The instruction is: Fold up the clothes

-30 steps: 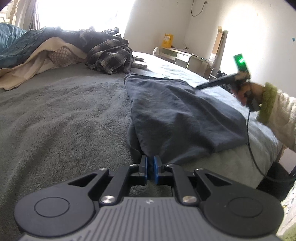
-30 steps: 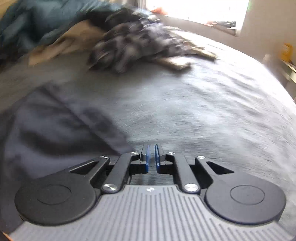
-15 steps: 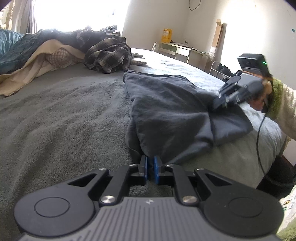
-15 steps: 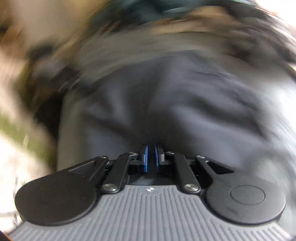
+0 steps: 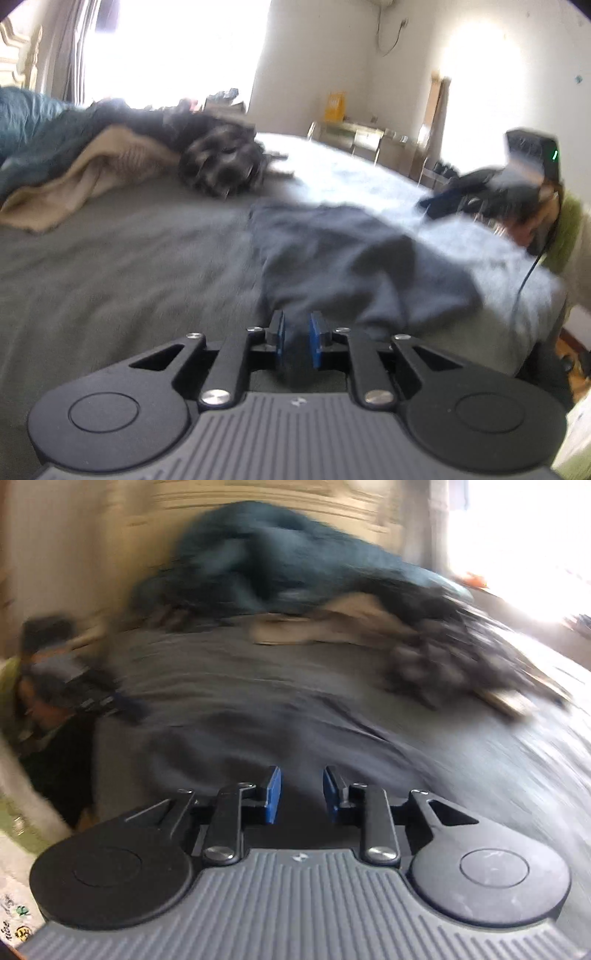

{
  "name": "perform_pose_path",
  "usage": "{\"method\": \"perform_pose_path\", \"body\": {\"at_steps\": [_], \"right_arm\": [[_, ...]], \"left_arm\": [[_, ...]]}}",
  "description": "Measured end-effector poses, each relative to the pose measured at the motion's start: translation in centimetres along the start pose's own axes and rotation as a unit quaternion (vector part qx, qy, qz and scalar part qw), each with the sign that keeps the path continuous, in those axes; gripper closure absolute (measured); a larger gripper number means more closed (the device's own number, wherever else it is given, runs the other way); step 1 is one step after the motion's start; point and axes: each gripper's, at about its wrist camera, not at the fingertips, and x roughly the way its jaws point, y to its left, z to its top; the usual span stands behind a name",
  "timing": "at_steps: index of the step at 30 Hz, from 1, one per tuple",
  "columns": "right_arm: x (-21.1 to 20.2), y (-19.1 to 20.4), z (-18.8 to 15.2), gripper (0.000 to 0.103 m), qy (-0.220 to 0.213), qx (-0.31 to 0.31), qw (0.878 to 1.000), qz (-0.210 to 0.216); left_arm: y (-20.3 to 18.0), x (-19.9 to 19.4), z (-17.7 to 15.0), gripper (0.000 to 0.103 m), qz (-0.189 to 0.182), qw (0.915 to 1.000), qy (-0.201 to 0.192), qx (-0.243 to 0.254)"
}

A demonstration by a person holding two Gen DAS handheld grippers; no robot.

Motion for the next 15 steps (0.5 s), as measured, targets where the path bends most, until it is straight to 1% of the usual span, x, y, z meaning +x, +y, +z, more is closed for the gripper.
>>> {"method": "perform_pose_path", "body": {"at_steps": [1, 3, 5, 7, 9, 10, 11, 12, 13, 14, 15], "right_arm": [[1.1, 0.9, 0.5, 0.079, 0.002, -0.016, 1.0, 0.02], [3.7, 2.3, 0.7, 0.079, 0.011, -0.032, 0.998, 0.049], [6.1, 2.6, 0.6, 0.079, 0.031, -0.025, 0.998, 0.044], [7.4, 1.5, 0.0, 0.079, 0.045, -0.005, 0.999, -0.001], [7.7, -0.7, -0.4, 0.079, 0.047, 0.043, 0.995, -0.078], [7.3, -2.1, -0.8, 0.079, 0.048, 0.076, 0.988, -0.123], [6.8, -3.5, -1.2, 0.079, 0.049, 0.109, 0.979, -0.167], [6.3, -4.9, -1.6, 0.078, 0.049, 0.14, 0.967, -0.209], [5.2, -5.3, -1.6, 0.078, 0.034, 0.156, 0.964, -0.212], [4.2, -5.6, -1.5, 0.078, 0.018, 0.172, 0.962, -0.213], [3.5, -5.1, -1.0, 0.078, -0.001, 0.172, 0.966, -0.193]], "left_arm": [[-0.4, 0.2, 0.4, 0.087, -0.01, 0.9999, -0.008, 0.001], [-1.2, 2.0, 1.0, 0.084, -0.036, 0.9993, -0.012, 0.0], [-1.4, 4.9, 1.0, 0.082, -0.057, 0.9984, 0.004, -0.007], [-0.8, 7.7, 0.5, 0.083, -0.053, 0.9977, 0.038, -0.017], [0.6, 9.2, -0.2, 0.085, -0.033, 0.9977, 0.047, -0.034], [1.4, 9.2, -0.3, 0.09, -0.04, 0.9966, 0.048, -0.055], [2.2, 9.1, -0.3, 0.09, -0.045, 0.9952, 0.048, -0.073], [2.7, 8.7, -0.1, 0.089, -0.047, 0.9944, 0.046, -0.083], [3.0, 8.2, 0.1, 0.087, -0.049, 0.9939, 0.043, -0.09], [3.1, 7.8, 0.4, 0.083, -0.049, 0.9944, 0.039, -0.085], [3.1, 7.5, 0.9, 0.081, -0.052, 0.9949, 0.033, -0.08]]}}
